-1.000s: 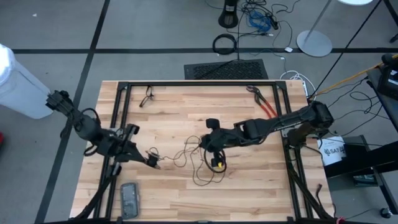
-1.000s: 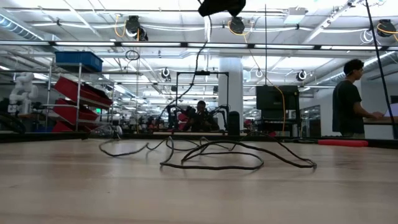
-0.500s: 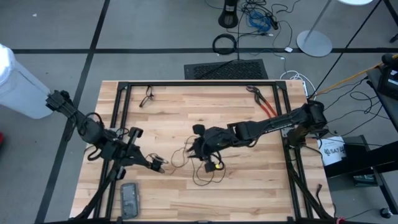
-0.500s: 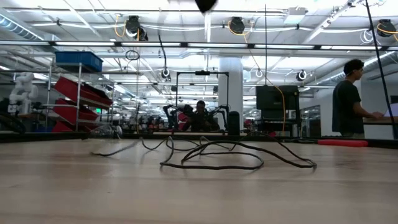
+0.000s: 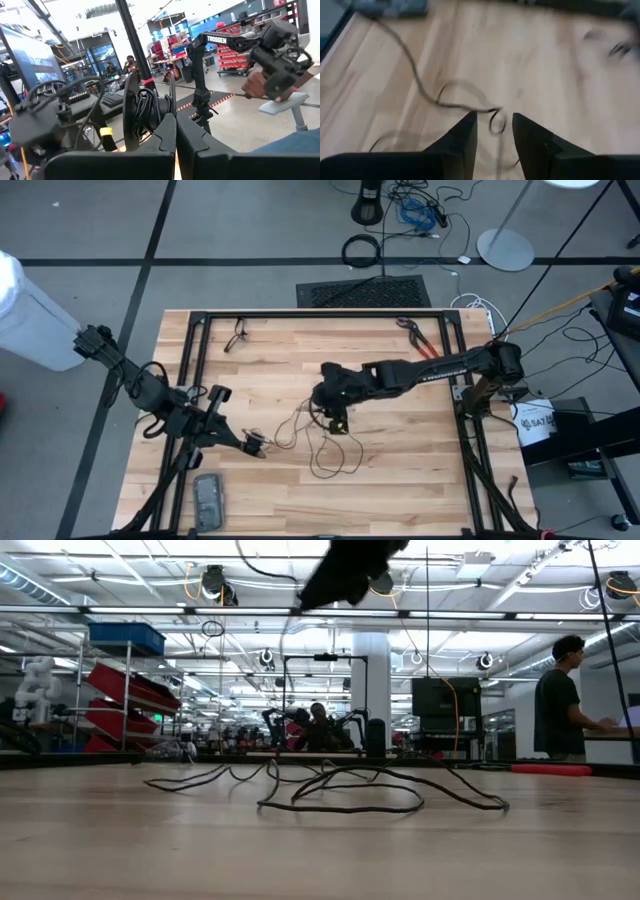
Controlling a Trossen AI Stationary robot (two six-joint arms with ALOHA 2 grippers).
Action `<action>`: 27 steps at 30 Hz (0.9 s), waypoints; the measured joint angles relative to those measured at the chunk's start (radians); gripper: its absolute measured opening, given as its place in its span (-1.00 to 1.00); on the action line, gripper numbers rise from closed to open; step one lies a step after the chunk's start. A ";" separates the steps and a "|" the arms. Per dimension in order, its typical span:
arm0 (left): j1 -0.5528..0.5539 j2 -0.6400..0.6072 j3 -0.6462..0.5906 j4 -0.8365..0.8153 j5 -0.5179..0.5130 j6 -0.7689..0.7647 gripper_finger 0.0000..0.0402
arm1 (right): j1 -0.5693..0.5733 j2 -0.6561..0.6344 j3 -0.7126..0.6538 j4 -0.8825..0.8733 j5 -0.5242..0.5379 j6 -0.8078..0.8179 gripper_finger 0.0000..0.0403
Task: Coil cords
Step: Uncoil the black cable wire from the spool
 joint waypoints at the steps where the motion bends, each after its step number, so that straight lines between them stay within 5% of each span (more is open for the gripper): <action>1: 0.000 0.000 0.000 0.000 0.000 0.000 -1.00 | 0.000 0.000 0.000 0.039 0.027 -0.009 -0.45; 5: 0.000 0.000 0.000 -0.001 0.000 -0.001 -1.00 | -0.001 -0.002 0.001 0.057 0.106 0.023 -0.45; 13: 0.000 0.001 0.000 -0.022 0.000 -0.003 -1.00 | 0.003 0.005 -0.001 -0.123 0.038 0.070 -0.45; 27: 0.000 0.009 0.000 -0.028 0.000 -0.003 -1.00 | 0.098 0.083 0.001 0.698 -0.240 -0.083 -0.45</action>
